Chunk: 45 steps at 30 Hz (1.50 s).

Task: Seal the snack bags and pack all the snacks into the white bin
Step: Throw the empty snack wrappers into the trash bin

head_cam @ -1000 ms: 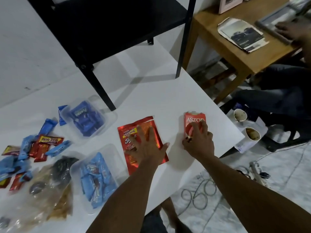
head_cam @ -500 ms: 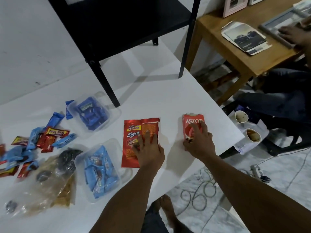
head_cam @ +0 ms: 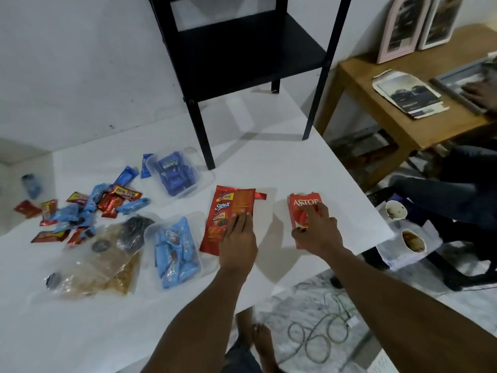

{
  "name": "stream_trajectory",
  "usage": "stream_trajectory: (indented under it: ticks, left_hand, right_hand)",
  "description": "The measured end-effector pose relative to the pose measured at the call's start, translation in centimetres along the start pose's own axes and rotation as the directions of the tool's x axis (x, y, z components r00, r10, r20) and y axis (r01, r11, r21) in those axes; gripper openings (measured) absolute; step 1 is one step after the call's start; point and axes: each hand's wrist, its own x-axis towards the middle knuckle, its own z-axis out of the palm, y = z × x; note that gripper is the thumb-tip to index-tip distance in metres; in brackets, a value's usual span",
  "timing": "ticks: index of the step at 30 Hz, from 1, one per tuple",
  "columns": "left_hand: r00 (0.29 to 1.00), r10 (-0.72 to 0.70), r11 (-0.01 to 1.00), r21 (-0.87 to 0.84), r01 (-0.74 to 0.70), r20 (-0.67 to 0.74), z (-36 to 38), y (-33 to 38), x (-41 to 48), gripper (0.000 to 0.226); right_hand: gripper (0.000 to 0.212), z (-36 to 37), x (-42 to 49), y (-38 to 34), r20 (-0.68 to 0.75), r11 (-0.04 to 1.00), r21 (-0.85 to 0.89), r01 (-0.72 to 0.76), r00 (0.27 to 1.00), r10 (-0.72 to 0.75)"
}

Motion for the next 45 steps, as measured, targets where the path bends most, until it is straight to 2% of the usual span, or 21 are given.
stream_trajectory:
  ticks: [3,6,10,15,20,25,29,31,35,37,40,42,45]
  left_hand:
    - [0.996,0.004,1.0,-0.009,-0.005,-0.086,-1.7,0.0,-0.5,0.057]
    - [0.994,-0.039,0.998,-0.046,0.035,-0.105,-3.9,0.0,-1.4,0.062]
    - [0.972,-0.152,0.973,-0.2,0.115,-0.181,-7.4,-0.1,-2.9,0.056]
    - [0.936,-0.23,0.952,-0.261,0.16,-0.265,-10.1,-2.2,-3.9,0.045]
    - [0.9,-0.272,0.956,-0.203,0.212,-0.34,-13.2,-5.7,-6.2,0.04]
    - [0.842,-0.392,0.913,-0.265,0.309,-0.371,-17.3,-10.8,-11.5,0.046]
    - [0.736,-0.522,0.848,-0.353,0.394,-0.431,-19.4,-15.9,-18.7,0.048]
    - [0.684,-0.588,0.805,-0.392,0.444,-0.432,-20.2,-19.0,-23.8,0.059]
    - [0.585,-0.714,0.7,-0.406,0.588,-0.383,-19.3,-26.4,-36.4,0.048]
    - [0.492,-0.791,0.612,-0.46,0.644,-0.363,-17.8,-29.6,-44.0,0.043]
    - [0.347,-0.879,0.474,-0.519,0.712,-0.327,-13.9,-32.9,-56.0,0.048]
    - [0.247,-0.936,0.346,-0.53,0.774,-0.251,-10.4,-33.8,-63.7,0.044]
    - [0.111,-0.985,0.17,-0.581,0.796,-0.136,-4.7,-33.7,-72.7,0.059]
  right_hand:
    - [0.078,-1.0,-0.3,-0.8,-0.015,0.999,-0.004,0.05,0.999,-0.05]
    - [0.084,-2.0,-0.5,-1.8,-0.023,0.995,-0.013,0.095,0.995,-0.095]
    - [0.086,-3.3,-0.8,-3.9,-0.029,0.987,-0.011,0.159,0.987,-0.159]
    - [0.084,-4.7,-1.5,-8.7,-0.029,0.965,-0.053,0.256,0.966,-0.258]
    - [0.079,-5.0,-3.4,-15.2,-0.046,0.915,-0.061,0.398,0.915,-0.401]
    - [0.075,-2.6,-7.2,-23.0,-0.039,0.826,-0.057,0.561,0.825,-0.564]
    - [0.07,2.4,-12.4,-30.1,0.01,0.723,-0.084,0.685,0.727,-0.687]
    - [0.069,5.9,-16.2,-34.0,0.068,0.656,-0.088,0.75,0.662,-0.747]
    - [0.073,14.6,-27.4,-40.4,0.211,0.525,-0.078,0.848,0.528,-0.823]
    - [0.071,20.2,-33.7,-42.2,0.309,0.438,-0.062,0.897,0.434,-0.846]
    - [0.069,29.3,-43.3,-42.8,0.472,0.312,-0.035,0.949,0.291,-0.832]
    - [0.071,35.6,-49.1,-41.5,0.579,0.224,-0.027,0.974,0.198,-0.791]
    - [0.074,44.8,-56.3,-38.0,0.72,0.137,0.0,0.991,0.095,-0.688]
